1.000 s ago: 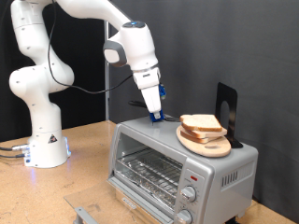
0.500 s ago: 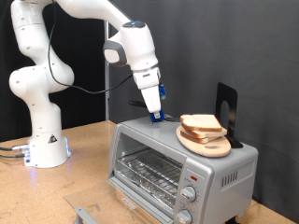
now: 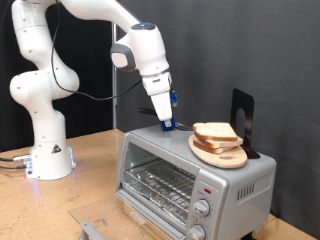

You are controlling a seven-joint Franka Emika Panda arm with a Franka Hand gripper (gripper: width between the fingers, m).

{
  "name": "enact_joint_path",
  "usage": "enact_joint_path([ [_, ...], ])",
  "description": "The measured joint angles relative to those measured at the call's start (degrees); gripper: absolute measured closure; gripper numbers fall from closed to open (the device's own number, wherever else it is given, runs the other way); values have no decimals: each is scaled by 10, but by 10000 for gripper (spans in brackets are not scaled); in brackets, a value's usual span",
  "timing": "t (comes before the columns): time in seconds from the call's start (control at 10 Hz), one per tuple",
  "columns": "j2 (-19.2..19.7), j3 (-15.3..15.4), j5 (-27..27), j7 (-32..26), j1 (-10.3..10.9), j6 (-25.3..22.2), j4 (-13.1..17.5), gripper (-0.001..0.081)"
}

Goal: Make a piece of toast with the oven

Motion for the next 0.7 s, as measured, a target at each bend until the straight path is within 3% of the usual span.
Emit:
enact_joint_path([
  [0.4, 1, 0, -4, 2, -3, 1, 0, 339],
  [0.5, 1, 0, -6, 2, -4, 2, 0, 262],
  [0.6, 1, 0, -7, 2, -5, 2, 0, 73],
  [0.7, 1, 0, -8, 2, -7, 3, 0, 73],
])
